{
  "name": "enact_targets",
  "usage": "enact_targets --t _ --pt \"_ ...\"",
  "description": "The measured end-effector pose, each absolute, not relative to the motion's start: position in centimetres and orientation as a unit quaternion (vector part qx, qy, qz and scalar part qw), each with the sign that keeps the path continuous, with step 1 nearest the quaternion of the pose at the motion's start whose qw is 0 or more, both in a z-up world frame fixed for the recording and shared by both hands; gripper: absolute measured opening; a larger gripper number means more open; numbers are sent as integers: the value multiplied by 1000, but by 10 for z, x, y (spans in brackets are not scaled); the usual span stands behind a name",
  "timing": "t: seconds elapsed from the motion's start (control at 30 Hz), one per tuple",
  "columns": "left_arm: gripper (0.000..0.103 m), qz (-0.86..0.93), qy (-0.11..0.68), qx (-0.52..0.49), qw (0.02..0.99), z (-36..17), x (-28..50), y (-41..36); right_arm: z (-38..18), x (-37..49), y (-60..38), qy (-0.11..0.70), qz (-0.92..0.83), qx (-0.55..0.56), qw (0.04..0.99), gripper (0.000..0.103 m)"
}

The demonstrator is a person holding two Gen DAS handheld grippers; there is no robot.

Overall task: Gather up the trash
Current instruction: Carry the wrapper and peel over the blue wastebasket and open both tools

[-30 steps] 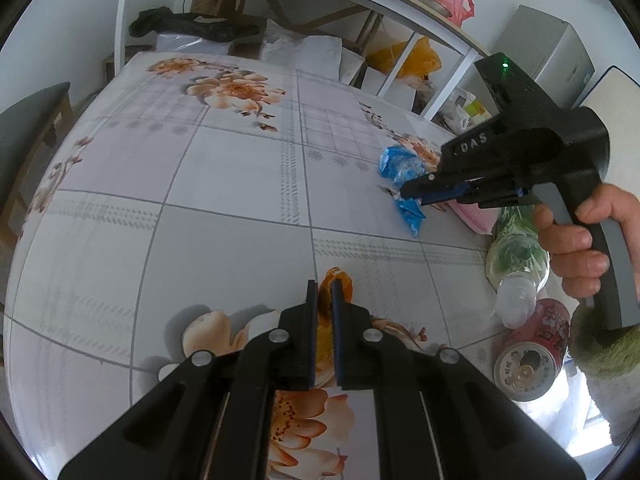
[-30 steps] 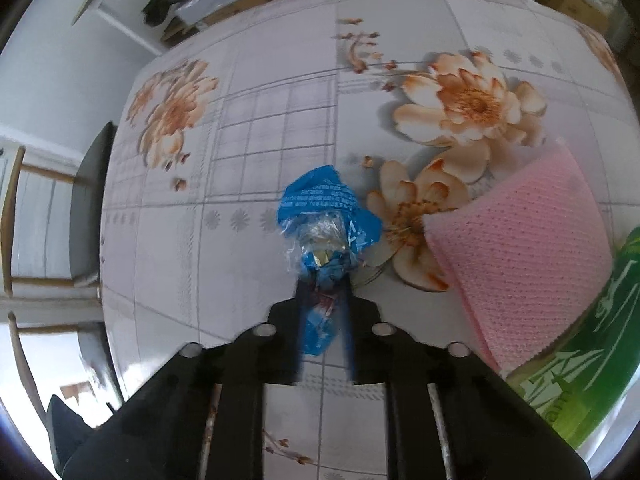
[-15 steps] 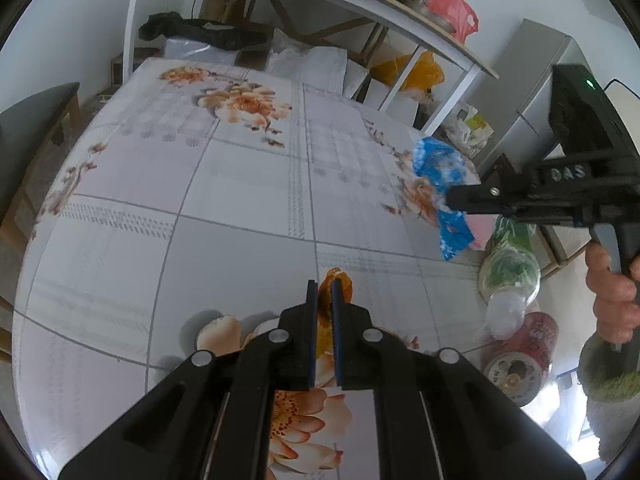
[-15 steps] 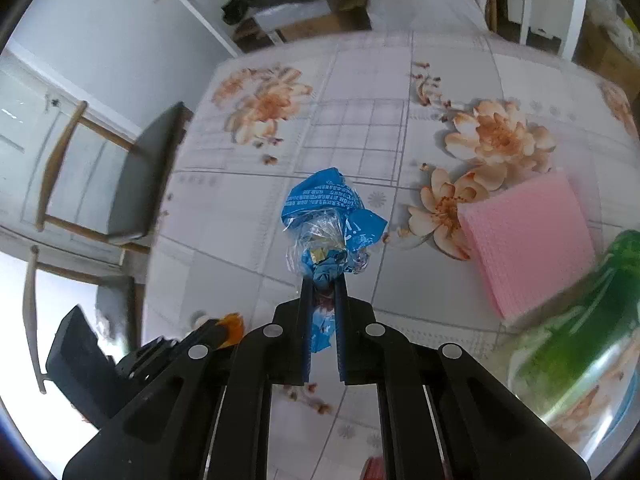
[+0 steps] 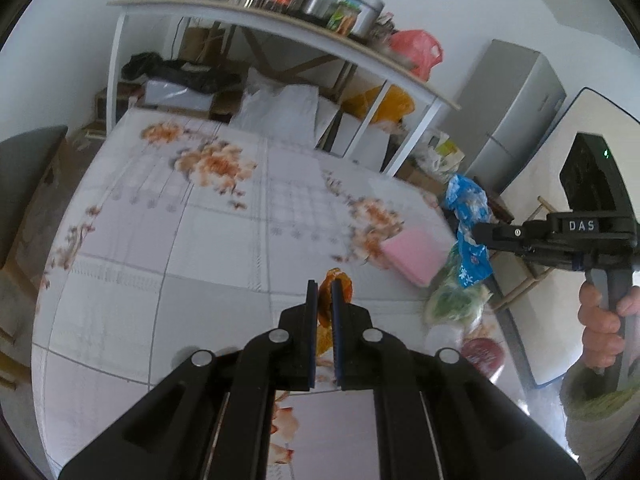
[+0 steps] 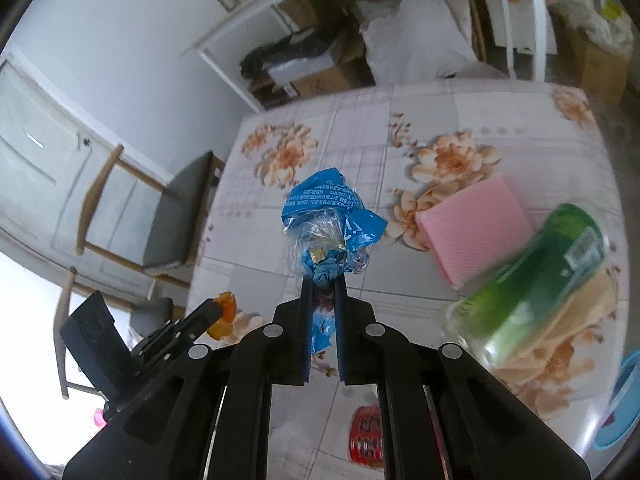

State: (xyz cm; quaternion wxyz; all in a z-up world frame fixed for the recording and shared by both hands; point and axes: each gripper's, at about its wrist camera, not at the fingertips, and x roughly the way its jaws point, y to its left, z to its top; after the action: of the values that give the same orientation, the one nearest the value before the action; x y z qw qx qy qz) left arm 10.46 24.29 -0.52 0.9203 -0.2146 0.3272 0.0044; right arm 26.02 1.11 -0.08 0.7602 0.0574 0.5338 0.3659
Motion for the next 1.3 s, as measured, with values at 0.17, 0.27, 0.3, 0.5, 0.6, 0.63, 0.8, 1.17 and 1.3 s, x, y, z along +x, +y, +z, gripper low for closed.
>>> enact_targets --t 0.17,0.27,0.3,0.5,0.6,0.63,0.8,1.17,1.3 --pt "6 -12 309 -212 927 12 104 233 14 255 -17 517 360 88 771 8" --pt "6 -24 301 -207 930 22 105 224 20 252 -32 509 355 101 777 8" --pt "6 -29 299 -206 931 25 105 221 20 252 -36 509 354 105 778 8" --pt "6 -50 287 -202 935 38 108 206 20 247 -61 504 342 127 783 8" --pt "6 -61 282 -198 937 44 110 198 22 243 -74 500 336 138 786 8" --pt "6 -65 280 -197 937 47 110 195 23 241 -79 498 334 141 788 8" --pt "6 -87 268 -185 941 61 111 176 29 235 -103 485 325 160 796 8" --pt "6 -151 259 -156 941 86 118 114 39 208 -181 451 291 209 817 8" --pt "6 -189 265 -146 934 93 122 82 45 190 -231 427 262 235 833 8"
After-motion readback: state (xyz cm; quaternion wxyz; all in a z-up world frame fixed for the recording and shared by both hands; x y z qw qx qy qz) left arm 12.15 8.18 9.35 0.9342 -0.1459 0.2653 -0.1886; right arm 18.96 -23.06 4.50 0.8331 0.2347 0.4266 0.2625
